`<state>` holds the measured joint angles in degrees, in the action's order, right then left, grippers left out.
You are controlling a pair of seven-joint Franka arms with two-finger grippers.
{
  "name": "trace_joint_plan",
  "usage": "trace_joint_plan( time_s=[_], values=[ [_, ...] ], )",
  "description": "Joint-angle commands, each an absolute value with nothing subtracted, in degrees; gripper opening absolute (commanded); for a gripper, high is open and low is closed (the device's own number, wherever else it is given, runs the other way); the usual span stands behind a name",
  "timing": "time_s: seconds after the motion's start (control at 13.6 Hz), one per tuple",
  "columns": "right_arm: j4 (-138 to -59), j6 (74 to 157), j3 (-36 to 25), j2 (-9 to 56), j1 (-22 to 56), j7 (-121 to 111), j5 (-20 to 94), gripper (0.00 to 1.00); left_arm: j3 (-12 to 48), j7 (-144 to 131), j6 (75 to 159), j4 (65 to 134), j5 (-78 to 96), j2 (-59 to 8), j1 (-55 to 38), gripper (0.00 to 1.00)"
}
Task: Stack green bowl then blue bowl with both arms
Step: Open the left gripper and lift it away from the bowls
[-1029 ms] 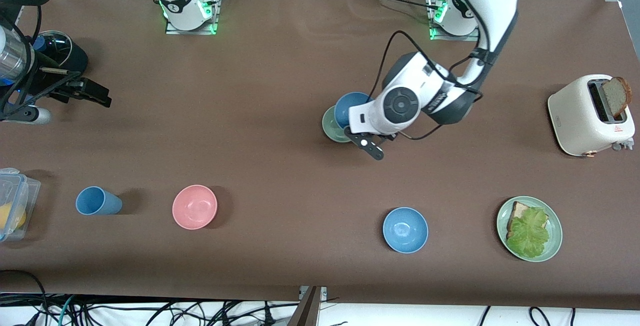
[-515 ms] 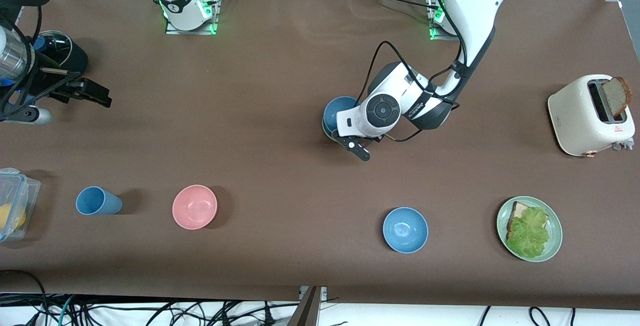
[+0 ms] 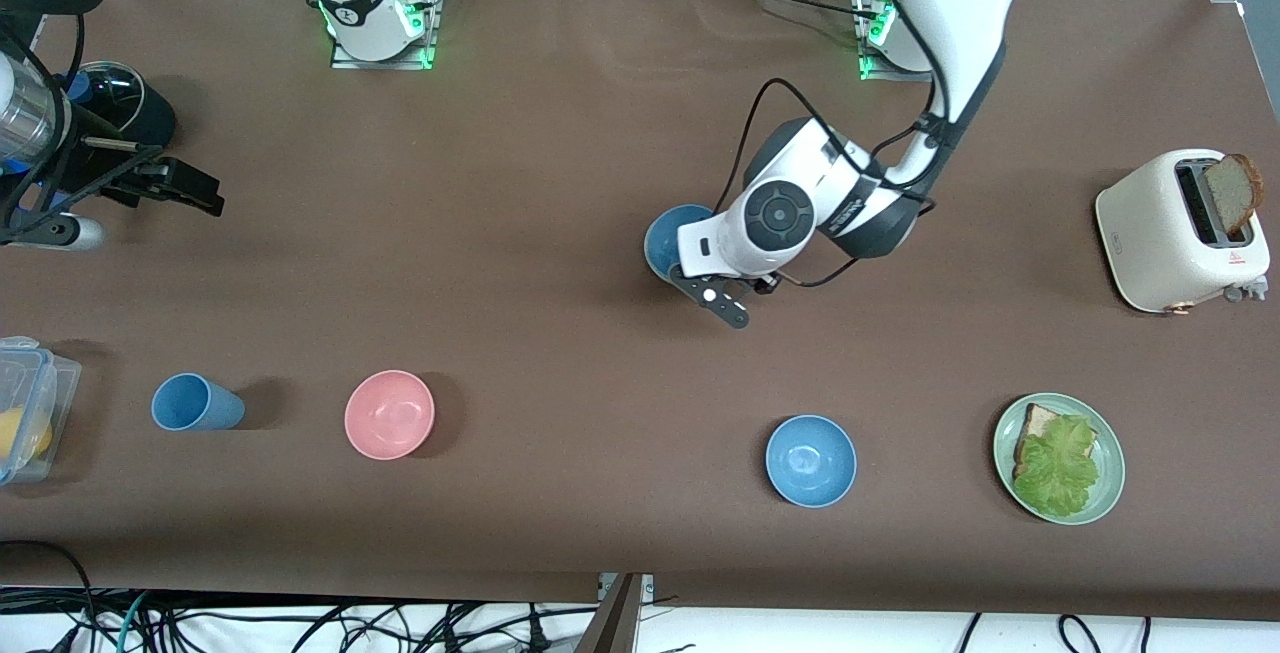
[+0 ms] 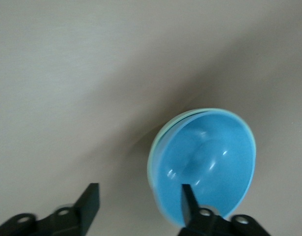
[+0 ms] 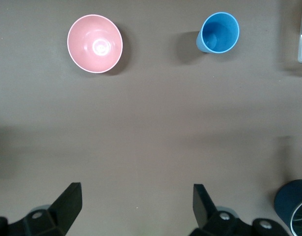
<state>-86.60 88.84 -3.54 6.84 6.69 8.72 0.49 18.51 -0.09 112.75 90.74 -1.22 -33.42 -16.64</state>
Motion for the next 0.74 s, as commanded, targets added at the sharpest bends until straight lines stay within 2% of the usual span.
trace_joint_plan(
  time_s=[0.0,0.22,0.51,0.66],
  values=[
    [-85.87,88.42,-3.52,6.94,6.50,9.23,1.41,1.00,17.67,1.05,105.31,91.50,-0.62,-24.37,-9.96,1.00],
    [-85.78,88.42,-3.52,6.94,6.50,9.32,1.41,1.00,17.06,7.63,103.46,90.80,-0.62,-18.30,-5.11,1.00],
    [-85.78,88.33,-3.52,6.86,6.50,9.32,1.85,1.00,16.00,8.09,87.66,75.71,-0.70,-17.49,2.00,1.00],
    [-85.78,88.77,-3.52,6.86,6.59,9.32,1.85,1.00,15.64,7.91,84.65,73.13,-1.05,-17.40,6.13,1.00]
  ],
)
